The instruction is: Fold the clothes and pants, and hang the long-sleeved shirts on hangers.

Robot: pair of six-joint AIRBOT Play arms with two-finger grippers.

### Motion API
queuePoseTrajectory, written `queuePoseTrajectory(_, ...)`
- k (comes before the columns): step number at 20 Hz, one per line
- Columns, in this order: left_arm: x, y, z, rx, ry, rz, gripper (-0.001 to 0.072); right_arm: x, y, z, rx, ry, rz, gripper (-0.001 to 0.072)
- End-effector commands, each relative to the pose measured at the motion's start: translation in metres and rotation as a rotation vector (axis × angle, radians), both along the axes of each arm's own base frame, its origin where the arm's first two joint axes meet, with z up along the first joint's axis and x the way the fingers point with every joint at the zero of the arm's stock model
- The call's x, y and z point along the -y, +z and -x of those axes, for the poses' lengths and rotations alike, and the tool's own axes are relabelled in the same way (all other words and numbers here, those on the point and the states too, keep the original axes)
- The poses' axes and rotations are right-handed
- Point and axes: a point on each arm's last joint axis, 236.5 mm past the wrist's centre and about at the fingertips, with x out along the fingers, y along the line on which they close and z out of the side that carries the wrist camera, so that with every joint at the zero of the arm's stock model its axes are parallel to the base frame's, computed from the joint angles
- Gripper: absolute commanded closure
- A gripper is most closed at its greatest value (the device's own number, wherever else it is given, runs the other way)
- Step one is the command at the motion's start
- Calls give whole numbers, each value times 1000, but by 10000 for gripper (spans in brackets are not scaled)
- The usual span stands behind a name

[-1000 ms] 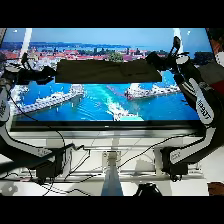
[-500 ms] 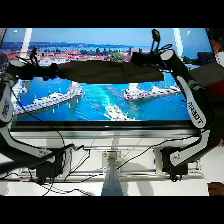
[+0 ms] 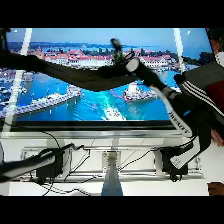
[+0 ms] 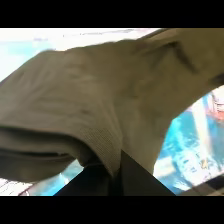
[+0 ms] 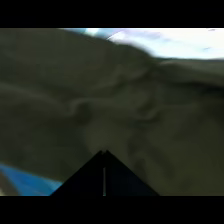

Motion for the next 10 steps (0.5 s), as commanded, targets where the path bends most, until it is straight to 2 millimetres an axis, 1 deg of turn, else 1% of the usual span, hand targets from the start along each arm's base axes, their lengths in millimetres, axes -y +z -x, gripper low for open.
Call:
queuePoseTrajectory(1, 10, 51, 32, 115, -22, -43, 692, -75, -14, 61, -73, 65, -32, 697)
queuePoseTrajectory(2, 11, 60, 36, 140, -20, -51, 692, -96, -18, 81, -96, 96, -38, 697)
queuePoseTrajectory(4, 12, 65, 39, 156, -20, -55, 692, -131, -15, 116, -92, 171, -52, 697)
queuePoseTrajectory(5, 12, 64, 38, 153, -21, -54, 692, -142, -11, 128, -78, 202, -56, 697)
queuePoseTrajectory(6, 12, 62, 37, 146, -21, -52, 692, -148, -7, 135, -62, 227, -51, 697)
queuePoseTrajectory(7, 11, 58, 35, 136, -21, -49, 692, -147, -5, 135, -42, 245, -36, 696)
queuePoseTrajectory(8, 12, 54, 33, 125, -24, -44, 692, -140, -5, 127, -11, 251, -7, 697)
queuePoseTrajectory(9, 13, 50, 31, 112, -30, -39, 692, -129, -6, 113, 18, 243, 23, 697)
queuePoseTrajectory(10, 18, 44, 28, 92, -40, -29, 692, -111, -7, 92, 41, 224, 56, 696)
